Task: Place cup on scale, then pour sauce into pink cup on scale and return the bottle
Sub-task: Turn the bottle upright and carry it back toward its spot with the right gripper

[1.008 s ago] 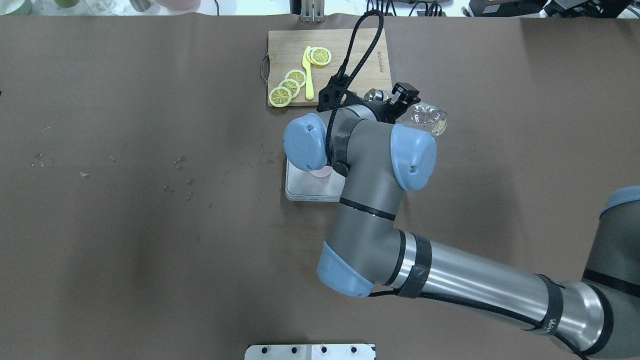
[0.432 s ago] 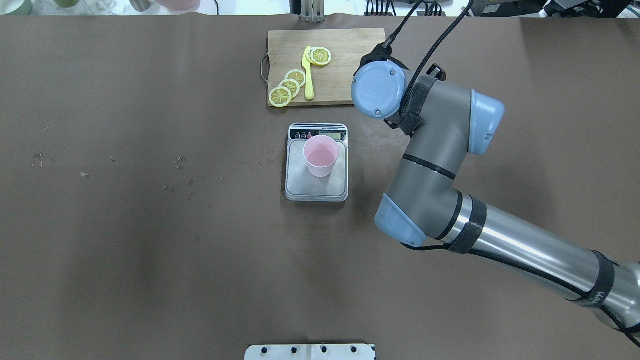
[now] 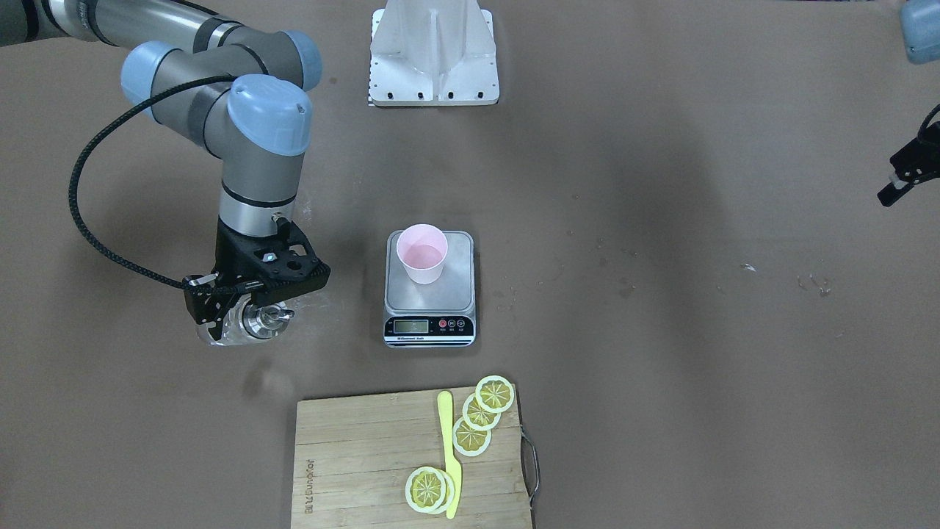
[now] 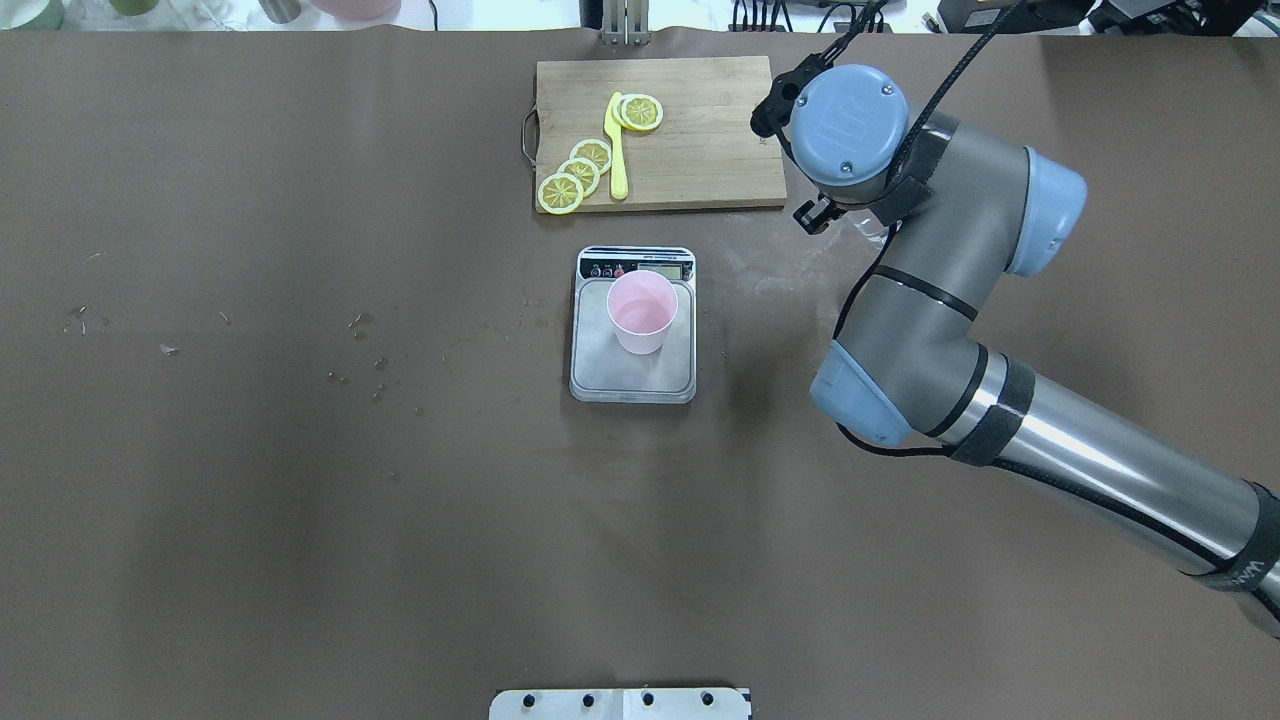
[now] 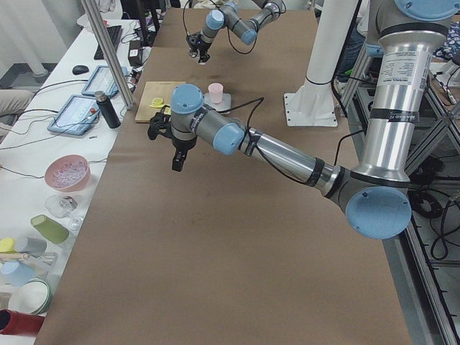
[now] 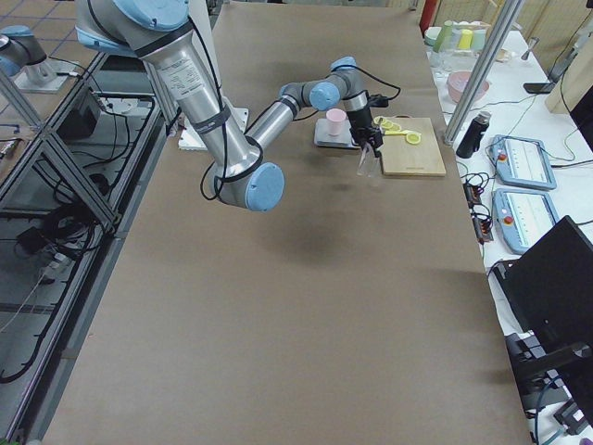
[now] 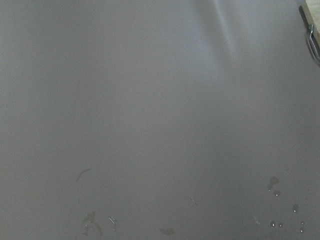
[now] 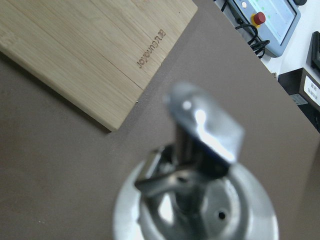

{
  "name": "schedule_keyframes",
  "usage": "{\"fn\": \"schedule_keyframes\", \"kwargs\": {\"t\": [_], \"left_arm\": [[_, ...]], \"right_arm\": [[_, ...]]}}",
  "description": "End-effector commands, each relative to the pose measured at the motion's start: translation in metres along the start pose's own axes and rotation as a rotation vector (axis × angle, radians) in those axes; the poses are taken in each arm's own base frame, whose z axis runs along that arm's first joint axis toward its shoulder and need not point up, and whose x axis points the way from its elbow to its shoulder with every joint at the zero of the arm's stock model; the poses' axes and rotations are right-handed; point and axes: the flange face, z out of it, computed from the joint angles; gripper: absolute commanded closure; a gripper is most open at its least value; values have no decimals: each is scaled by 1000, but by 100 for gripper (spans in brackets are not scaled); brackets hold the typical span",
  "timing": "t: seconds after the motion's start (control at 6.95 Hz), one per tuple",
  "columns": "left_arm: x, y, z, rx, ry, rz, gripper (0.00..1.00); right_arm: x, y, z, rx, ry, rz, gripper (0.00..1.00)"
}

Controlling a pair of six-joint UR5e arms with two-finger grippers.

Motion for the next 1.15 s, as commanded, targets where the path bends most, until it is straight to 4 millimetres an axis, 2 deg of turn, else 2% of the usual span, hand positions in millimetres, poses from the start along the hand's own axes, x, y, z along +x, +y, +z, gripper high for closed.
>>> {"fn": "schedule_keyframes", "kwargs": {"t": [0.0, 0.14, 0.43, 0.72, 1.01], "left_arm": [[4, 0, -5, 10, 1, 7, 3], [5, 0, -6, 14, -1, 11, 3], [8, 0, -9, 19, -1, 17, 3], [2, -1, -14, 30, -9, 8, 3], [-10, 1, -22, 41, -16, 18, 3]], "right_arm": [[30, 14, 9, 6, -63, 44, 100], [41, 25, 13, 31, -107, 72, 100], [58, 58, 40, 90, -168, 170, 100], [88, 73, 46, 108, -237, 220, 100], [105, 81, 51, 121, -251, 248, 100]]}}
